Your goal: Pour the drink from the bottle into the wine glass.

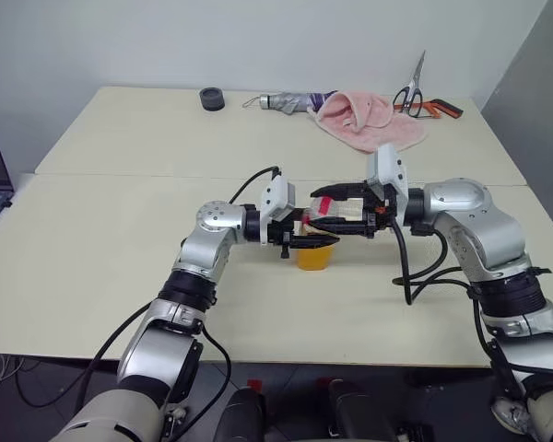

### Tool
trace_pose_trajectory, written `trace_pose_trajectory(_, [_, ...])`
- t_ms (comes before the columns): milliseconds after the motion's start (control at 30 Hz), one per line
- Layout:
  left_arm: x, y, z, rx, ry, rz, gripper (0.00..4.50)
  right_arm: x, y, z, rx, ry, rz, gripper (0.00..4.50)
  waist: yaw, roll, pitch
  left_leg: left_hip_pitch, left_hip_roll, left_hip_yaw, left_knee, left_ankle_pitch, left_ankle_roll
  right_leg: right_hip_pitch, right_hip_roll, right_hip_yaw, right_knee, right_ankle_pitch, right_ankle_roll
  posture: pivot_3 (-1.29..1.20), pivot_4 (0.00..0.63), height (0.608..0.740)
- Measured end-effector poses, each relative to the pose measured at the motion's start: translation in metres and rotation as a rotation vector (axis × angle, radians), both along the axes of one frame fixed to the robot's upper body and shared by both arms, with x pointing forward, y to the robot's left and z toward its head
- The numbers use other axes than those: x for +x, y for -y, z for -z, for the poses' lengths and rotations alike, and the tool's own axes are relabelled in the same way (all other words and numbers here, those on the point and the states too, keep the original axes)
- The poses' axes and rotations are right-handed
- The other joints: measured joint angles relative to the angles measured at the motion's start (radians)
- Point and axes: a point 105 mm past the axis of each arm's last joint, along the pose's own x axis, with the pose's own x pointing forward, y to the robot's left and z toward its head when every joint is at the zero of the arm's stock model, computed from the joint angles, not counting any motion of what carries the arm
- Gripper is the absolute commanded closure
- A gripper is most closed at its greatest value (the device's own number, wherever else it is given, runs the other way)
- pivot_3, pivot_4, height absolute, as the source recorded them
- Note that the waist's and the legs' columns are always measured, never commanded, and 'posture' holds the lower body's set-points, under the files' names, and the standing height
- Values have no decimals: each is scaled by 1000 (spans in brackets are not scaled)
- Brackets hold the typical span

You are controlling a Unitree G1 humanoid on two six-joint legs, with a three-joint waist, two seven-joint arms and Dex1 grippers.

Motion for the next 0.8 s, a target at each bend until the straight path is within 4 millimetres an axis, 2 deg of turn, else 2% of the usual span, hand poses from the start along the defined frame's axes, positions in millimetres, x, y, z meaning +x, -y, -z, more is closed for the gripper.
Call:
trace_pose_trajectory(33, [0, 0, 0, 1, -1, -2, 2711, -3, 1, 2, 15, -7, 13, 155, 0, 0, 0, 0, 0, 0, 1, 0, 0, 0, 0, 0, 0, 0, 0, 0, 150, 740])
trace_pose_trajectory(67, [0, 0, 0, 0, -1, -5, 2711, -6, 2, 2, 36, -12, 29, 0, 1, 0, 0, 0, 0, 0, 1, 0, 0, 0, 0, 0, 0, 0, 0, 0, 150, 740])
trace_pose_trajectory(233, [-1, 0, -1, 0, 0, -10, 2712, -24, 6, -10, 135, 24, 142, 0, 0, 0, 0, 0, 0, 0, 1, 0, 0, 0, 1, 0, 1, 0, 0, 0, 150, 740])
trace_pose_trajectory(300, [0, -1, 0, 0, -2, -16, 2712, -30, 2, -8, 173, 49, 198, 0, -1, 0, 0, 1, 0, 0, 1, 0, 0, 0, 2, 0, 1, 0, 0, 0, 150, 740])
trace_pose_trajectory(400, [0, -1, 1, 0, -5, -17, 2712, -27, -5, -1, 210, 72, 328, 0, -2, 0, 0, 1, 0, 1, 1, 0, 0, 0, 3, 1, 2, 0, 0, 0, 150, 740])
trace_pose_trajectory(533, [-1, 0, 1, -3, -7, -14, 2712, -16, -1, -5, 235, 121, 452, 0, 0, 0, 0, 1, -1, 0, 1, 0, -1, 0, 3, 1, 2, 0, 0, 0, 150, 740])
trace_pose_trajectory(800, [0, 2, 2, -8, -13, -10, 2713, -11, 3, -6, 239, 143, 506, 0, 0, 0, 0, 1, -1, 0, 1, 0, 0, 0, 2, 1, 2, 0, 0, 0, 150, 740])
